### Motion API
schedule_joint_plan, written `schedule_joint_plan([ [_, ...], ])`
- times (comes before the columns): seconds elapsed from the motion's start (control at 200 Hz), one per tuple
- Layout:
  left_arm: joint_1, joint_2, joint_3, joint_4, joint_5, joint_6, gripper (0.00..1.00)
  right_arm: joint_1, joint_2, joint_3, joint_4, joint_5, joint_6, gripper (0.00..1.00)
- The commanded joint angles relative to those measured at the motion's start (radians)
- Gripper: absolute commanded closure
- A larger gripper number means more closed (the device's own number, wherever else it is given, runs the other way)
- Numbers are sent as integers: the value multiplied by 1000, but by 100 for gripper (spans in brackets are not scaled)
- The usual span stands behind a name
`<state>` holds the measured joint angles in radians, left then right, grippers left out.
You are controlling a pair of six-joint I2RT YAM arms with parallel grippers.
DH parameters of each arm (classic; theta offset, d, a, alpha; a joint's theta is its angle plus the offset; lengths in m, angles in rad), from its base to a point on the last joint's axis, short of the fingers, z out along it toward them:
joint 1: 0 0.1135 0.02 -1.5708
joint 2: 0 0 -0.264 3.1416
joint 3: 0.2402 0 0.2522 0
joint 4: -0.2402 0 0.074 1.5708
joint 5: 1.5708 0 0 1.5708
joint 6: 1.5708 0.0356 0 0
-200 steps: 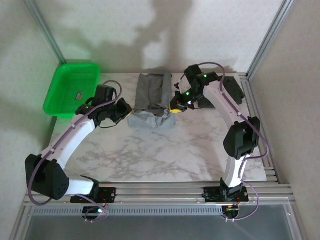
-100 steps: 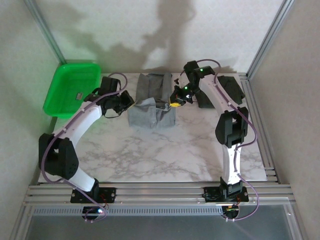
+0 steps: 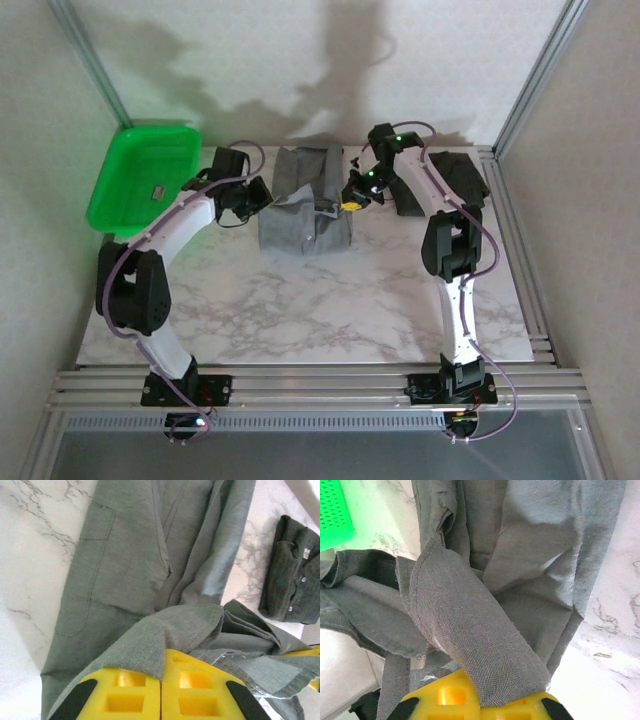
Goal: Fold and stack the long sleeve shirts
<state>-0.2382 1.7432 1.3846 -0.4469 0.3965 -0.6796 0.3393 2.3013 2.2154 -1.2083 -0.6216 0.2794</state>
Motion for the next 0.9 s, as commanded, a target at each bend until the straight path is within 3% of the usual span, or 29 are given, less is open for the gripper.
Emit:
schedule_joint_plan([
  [0.0, 13, 37, 52, 12, -48, 37, 100, -10, 34, 54, 11, 4, 1, 100],
  [0.48, 16, 206, 196, 15, -70, 89, 100, -36, 173, 192, 83, -3, 89, 100],
  [0.896, 18, 303, 253, 55, -83, 95, 100, -47, 226, 212, 157, 22, 116, 100],
])
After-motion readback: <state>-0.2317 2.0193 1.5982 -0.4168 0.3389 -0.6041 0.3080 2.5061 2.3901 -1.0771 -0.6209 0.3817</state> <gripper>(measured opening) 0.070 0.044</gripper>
